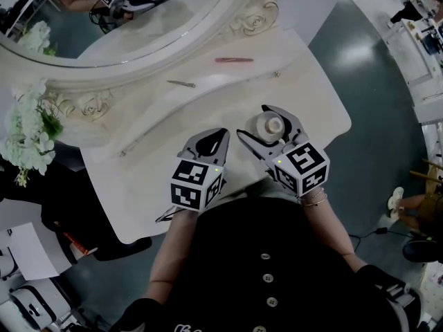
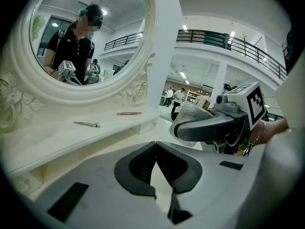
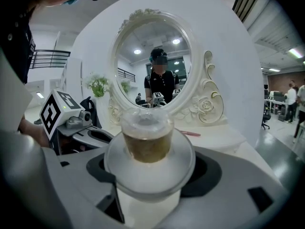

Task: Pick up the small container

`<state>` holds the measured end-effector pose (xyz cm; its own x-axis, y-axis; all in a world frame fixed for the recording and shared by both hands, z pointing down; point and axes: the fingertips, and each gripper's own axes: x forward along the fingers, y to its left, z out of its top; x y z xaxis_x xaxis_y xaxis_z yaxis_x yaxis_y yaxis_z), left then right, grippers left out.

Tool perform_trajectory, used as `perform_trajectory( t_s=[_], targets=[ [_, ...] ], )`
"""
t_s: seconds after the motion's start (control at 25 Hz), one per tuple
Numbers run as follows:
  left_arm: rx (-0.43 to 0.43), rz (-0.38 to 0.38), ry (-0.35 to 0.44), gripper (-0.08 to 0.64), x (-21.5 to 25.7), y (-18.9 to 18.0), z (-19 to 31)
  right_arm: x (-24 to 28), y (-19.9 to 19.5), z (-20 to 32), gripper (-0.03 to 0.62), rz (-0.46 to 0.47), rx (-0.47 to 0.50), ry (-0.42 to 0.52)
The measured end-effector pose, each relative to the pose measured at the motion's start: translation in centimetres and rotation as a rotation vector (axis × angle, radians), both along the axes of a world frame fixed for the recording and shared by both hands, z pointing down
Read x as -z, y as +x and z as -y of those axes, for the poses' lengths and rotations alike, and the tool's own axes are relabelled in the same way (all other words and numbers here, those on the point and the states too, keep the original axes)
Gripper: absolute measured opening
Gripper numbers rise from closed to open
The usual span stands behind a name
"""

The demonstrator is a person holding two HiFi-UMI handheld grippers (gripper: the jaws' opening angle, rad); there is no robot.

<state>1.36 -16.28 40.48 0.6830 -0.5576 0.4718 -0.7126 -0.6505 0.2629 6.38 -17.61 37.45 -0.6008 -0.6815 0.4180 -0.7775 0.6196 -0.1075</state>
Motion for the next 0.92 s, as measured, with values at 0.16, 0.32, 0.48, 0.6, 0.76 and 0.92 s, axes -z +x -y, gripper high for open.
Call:
perform_trajectory(
  t_s=[0.16, 0.32, 0.48, 0.6, 0.76, 0.92],
  targets=[
    [0.002, -0.001, -0.001, 0.012, 0.02, 0.08, -0.04, -0.09, 0.03, 0.06, 0.341, 0.003, 0.002, -0.007],
    [-0.002, 0.0, -0.003, 0.012, -0.06, 0.12, -0.13, -0.19, -0.13, 0.09, 0.341, 0.021, 0.0, -0.021],
    [-0.006, 0.002, -0.009, 0.012, -0.23, 0.2, -0.31, -0.24, -0.08, 0.04, 0.341, 0.025, 0.0, -0.022],
    [-0.012, 0.003, -0.012, 0.012, -0.35, 0.31, -0.39, -0.34, -0.22, -0.08, 0.341, 0.028, 0.003, -0.025],
    [-0.02, 0.001, -0.014, 0.012, -0.38, 0.38, -0.46, -0.43, -0.41, -0.31, 0.341, 0.026, 0.008, -0.029],
    [-0.011, -0.014, -0.009, 0.012, -0.25, 0.36, -0.43, -0.26, -0.39, -0.42, 0.341, 0.024, 0.014, -0.027]
  ],
)
